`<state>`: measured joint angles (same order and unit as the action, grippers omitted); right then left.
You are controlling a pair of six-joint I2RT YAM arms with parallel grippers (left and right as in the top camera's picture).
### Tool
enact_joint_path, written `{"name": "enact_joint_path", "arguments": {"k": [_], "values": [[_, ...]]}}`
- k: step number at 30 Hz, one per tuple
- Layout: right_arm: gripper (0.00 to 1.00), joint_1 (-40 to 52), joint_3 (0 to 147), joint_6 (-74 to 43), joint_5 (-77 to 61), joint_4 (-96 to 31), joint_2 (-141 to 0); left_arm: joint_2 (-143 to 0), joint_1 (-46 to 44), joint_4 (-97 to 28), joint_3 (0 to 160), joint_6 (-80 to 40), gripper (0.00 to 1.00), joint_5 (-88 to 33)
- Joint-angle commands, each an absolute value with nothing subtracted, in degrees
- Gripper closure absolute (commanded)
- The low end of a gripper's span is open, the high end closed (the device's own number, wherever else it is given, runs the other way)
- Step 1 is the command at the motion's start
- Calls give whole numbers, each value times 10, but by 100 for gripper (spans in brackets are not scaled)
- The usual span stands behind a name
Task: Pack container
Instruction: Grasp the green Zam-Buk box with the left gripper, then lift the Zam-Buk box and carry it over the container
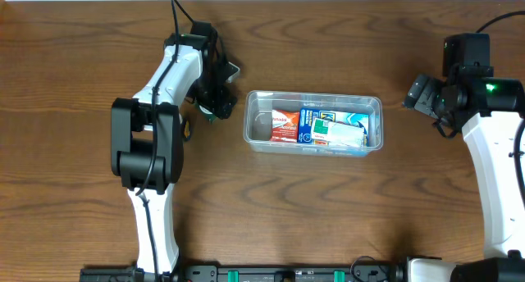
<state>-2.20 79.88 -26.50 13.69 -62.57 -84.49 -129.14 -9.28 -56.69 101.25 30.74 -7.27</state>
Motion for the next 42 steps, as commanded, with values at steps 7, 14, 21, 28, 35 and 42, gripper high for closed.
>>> {"name": "enact_joint_path", "arguments": {"k": [7,14,21,28,35,42], "values": [[1,-27,806,-265,141,-626,-840,-1308,-93,-566,992,308,1,-69],[1,-27,806,-265,141,-626,-840,-1308,-93,-566,985,264,16,-69],[1,-27,806,-265,141,-626,-840,-1308,-93,-560,985,185,29,-68],[1,-27,806,-265,141,-626,-840,-1308,-93,-554,985,96,32,-68],[1,-27,806,-265,141,-626,-840,-1299,-93,-564,989,40,32,-69],[1,-27,806,-265,141,-626,-840,-1279,-93,-608,1026,-7,32,-69]]}}
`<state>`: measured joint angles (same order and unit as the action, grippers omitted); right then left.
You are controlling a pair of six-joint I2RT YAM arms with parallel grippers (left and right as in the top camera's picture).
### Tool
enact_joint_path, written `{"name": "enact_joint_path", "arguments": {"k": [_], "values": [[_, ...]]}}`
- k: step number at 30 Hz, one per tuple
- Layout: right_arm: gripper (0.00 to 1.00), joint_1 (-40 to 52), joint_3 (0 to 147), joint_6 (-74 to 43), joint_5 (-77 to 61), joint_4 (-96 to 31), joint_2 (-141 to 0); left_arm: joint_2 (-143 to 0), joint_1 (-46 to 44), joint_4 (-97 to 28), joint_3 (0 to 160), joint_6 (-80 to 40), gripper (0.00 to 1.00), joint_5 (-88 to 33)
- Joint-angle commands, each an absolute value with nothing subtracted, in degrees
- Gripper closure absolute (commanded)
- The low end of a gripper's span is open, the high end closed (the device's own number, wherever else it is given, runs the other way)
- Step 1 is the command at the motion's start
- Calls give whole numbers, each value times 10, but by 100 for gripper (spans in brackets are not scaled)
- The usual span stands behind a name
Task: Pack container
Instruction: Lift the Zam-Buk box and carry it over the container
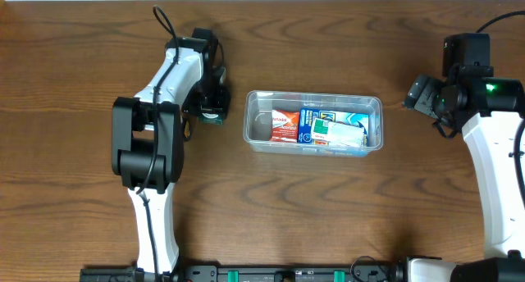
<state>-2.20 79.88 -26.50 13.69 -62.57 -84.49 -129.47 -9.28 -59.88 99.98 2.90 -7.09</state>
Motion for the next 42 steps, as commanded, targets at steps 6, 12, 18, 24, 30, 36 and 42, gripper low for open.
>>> {"name": "enact_joint_path", "arguments": {"k": [6,12,18,24,30,36,42], "values": [[1,-27,806,-265,141,-626,-840,-1225,-93,-633,1038,-15,32,-91],[1,-26,806,-265,141,-626,-840,-1145,-94,-639,1040,-17,32,-181],[1,-26,806,-265,141,-626,-840,-1072,-110,-639,1040,-16,32,-307],[1,-26,806,-265,141,-626,-840,-1053,-174,-640,1040,-16,35,-325],[1,-26,806,-265,141,-626,-840,-1071,-264,-636,1032,-29,35,-274],[1,-26,806,-265,141,-626,-840,-1098,-352,-635,1032,-55,35,-172],[1,-26,806,-265,141,-626,-840,-1132,-393,-623,1032,-165,34,-57]]}}
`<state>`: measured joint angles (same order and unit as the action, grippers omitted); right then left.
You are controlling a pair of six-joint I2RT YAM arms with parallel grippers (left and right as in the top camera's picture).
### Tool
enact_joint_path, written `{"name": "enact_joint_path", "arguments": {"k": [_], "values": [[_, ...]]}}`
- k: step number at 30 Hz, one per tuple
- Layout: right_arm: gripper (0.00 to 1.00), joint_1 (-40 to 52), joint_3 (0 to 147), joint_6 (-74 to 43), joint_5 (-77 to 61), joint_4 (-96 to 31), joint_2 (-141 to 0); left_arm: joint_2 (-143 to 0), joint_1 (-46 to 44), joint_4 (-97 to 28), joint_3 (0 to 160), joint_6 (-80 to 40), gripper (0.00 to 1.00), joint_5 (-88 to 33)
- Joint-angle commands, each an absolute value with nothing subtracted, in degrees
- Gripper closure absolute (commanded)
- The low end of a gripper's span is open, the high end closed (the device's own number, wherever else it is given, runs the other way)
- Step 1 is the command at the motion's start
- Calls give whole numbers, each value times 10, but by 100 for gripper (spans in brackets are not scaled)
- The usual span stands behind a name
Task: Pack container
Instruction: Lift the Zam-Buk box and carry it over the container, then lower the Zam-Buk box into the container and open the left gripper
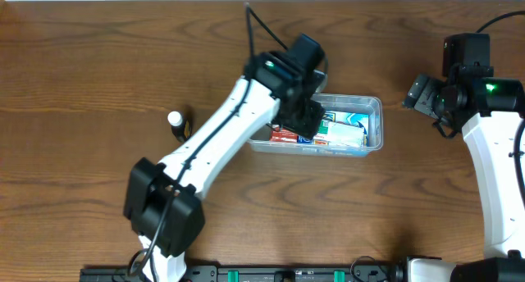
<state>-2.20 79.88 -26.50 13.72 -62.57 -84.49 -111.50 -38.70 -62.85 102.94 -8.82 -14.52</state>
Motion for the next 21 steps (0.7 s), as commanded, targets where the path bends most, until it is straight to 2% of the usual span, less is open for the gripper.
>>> {"name": "enact_joint_path", "arguments": {"k": [1,6,21], "values": [[1,-26,806,-265,141,-626,-840,-1138,-393,-617,1032,-180,35,-51],[1,-26,806,-265,141,-626,-840,-1174,-392,-581,1032,-240,35,-50],[1,-26,806,-265,141,-626,-840,-1237,-376,-569,1032,-261,34,-29]]}}
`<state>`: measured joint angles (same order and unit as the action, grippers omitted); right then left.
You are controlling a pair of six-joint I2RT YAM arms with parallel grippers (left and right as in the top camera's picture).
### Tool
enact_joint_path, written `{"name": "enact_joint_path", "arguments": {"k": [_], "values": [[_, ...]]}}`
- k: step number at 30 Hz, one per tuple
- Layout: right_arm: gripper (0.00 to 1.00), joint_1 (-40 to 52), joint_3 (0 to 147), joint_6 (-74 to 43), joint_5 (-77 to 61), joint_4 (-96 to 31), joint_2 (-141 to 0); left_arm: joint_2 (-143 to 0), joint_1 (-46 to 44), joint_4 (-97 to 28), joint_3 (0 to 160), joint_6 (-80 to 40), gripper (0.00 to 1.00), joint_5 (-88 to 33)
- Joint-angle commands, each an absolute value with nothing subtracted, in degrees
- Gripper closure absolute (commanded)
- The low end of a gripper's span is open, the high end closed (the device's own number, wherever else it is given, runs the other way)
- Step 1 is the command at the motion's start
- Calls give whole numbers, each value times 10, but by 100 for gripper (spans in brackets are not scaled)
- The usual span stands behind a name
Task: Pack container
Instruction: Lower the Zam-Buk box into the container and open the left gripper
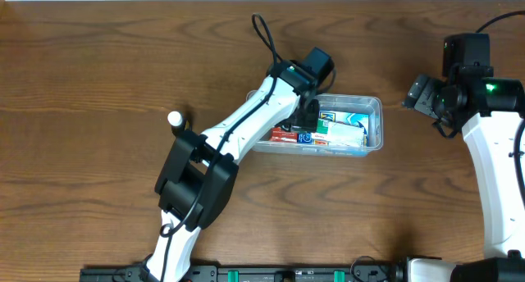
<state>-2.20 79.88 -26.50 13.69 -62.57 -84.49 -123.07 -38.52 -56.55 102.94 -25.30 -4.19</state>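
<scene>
The clear plastic container (374,102) lies at the table's middle, holding a red box (283,134) and blue-and-white packets (340,133). My left arm reaches across from the lower left. Its gripper (306,122) is down over the container's left-middle part, above the packets. The wrist hides the jaws, so whether they are open or hold anything does not show. A small white-capped bottle (175,120) stands on the table left of the container. My right gripper (417,93) hovers right of the container, with nothing visibly in it.
The left arm's forearm (246,122) crosses the container's left end. The right arm (492,151) runs down the right edge of the table. Bare wooden tabletop (98,77) surrounds the container.
My left gripper stays over the container's left-middle part. The arm's elbow and base link have swung right and up. The bottle and the right arm have not moved.
My left gripper was first at the table just left of the container, and stayed there at the second moment, slightly lower. Then it was over the container, with the white-capped bottle uncovered on the table. Now it is still there. The right arm stayed still throughout.
</scene>
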Motion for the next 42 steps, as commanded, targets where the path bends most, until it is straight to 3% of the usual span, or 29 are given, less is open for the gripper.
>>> {"name": "enact_joint_path", "arguments": {"k": [1,27,30,42], "values": [[1,-26,806,-265,141,-626,-840,-1238,-373,-570,1032,-261,35,-29],[1,-26,806,-265,141,-626,-840,-1243,-367,-556,1011,-282,34,-30],[1,-26,806,-265,141,-626,-840,-1243,-368,-555,1007,-282,28,-30],[1,-26,806,-265,141,-626,-840,-1242,-368,-556,1006,-282,25,-30]]}}
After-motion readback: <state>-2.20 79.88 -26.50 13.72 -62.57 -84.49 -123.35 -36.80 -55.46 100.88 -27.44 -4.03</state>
